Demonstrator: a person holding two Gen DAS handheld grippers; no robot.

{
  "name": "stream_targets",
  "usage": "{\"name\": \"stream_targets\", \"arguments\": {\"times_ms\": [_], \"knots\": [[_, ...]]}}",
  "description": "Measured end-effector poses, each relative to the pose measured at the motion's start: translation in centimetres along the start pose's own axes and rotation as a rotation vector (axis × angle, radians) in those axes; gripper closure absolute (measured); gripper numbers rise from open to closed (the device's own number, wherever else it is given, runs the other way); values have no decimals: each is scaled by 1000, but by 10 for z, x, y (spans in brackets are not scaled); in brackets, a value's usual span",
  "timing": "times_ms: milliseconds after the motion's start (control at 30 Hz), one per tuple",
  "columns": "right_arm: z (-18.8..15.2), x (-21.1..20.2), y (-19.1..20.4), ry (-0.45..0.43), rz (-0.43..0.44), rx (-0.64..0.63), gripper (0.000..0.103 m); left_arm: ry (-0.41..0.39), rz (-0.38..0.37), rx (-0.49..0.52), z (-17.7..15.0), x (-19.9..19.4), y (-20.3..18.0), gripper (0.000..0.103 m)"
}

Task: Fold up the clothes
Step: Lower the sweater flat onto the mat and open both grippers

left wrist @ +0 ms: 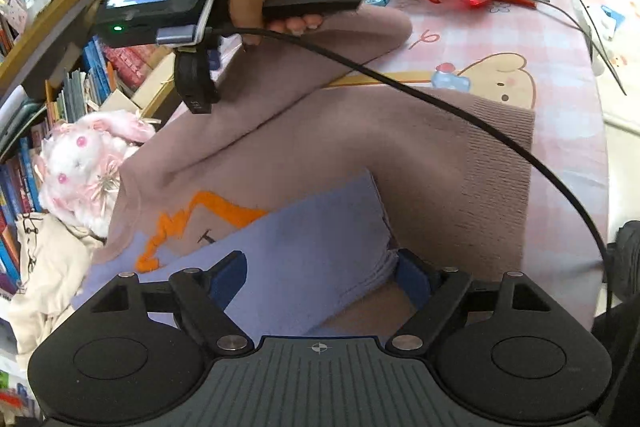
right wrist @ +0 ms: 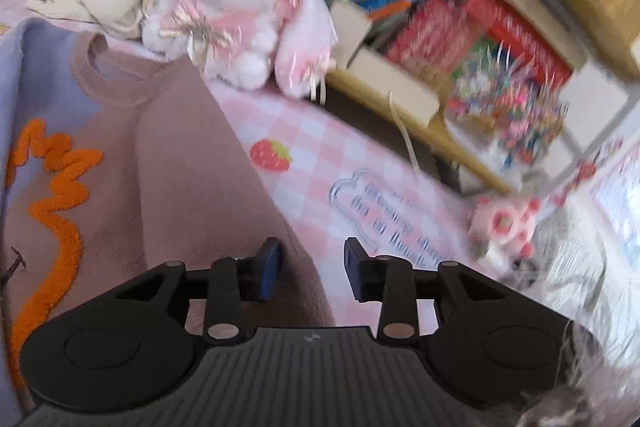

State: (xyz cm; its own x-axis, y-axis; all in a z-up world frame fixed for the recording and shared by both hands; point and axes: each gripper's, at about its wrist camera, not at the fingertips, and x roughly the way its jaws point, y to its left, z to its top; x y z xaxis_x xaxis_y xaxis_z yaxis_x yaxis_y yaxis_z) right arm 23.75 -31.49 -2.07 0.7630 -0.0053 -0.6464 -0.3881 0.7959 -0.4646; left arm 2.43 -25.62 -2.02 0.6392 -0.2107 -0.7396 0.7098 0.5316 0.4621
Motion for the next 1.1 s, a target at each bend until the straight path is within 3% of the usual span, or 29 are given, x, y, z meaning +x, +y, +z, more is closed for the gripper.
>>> {"name": "stream_targets", "arguments": {"times_ms": [100,167,267,333,400,500,633,733,867,967,1067,1100], "knots": [[7,-1,-3,-9,-23,-32,65,-14,10,10,1,2,-2,25],[7,-6,-6,1,-34,35,65,-20,19,30,2,2,-7,35],[2,-20,-6,-7,11,142,65,-41,16,65,0,0,-15,63],[-3,-39,0,-36,48,188,65,-35,10,48,-2,-1,-11,90],[-10,-67,8,-68,87,237,61,-52,21,-61,-8,-14,13,91],[-29,-105,30,-48,158,312,54,-91,52,-365,-31,-49,81,95],[-64,-127,60,69,191,328,54,-113,188,-794,-113,-97,185,96],[-85,-136,79,155,188,362,54,-63,334,-989,-185,-121,230,100],[-99,-147,96,212,145,407,54,1,450,-1093,-248,-145,259,100],[-101,-155,102,215,133,482,54,-18,386,-1012,-241,-139,248,97],[-96,-159,104,198,191,601,54,-51,263,-870,-210,-117,220,86],[-96,-157,104,201,215,642,54,-58,208,-811,-194,-107,205,77]]}}
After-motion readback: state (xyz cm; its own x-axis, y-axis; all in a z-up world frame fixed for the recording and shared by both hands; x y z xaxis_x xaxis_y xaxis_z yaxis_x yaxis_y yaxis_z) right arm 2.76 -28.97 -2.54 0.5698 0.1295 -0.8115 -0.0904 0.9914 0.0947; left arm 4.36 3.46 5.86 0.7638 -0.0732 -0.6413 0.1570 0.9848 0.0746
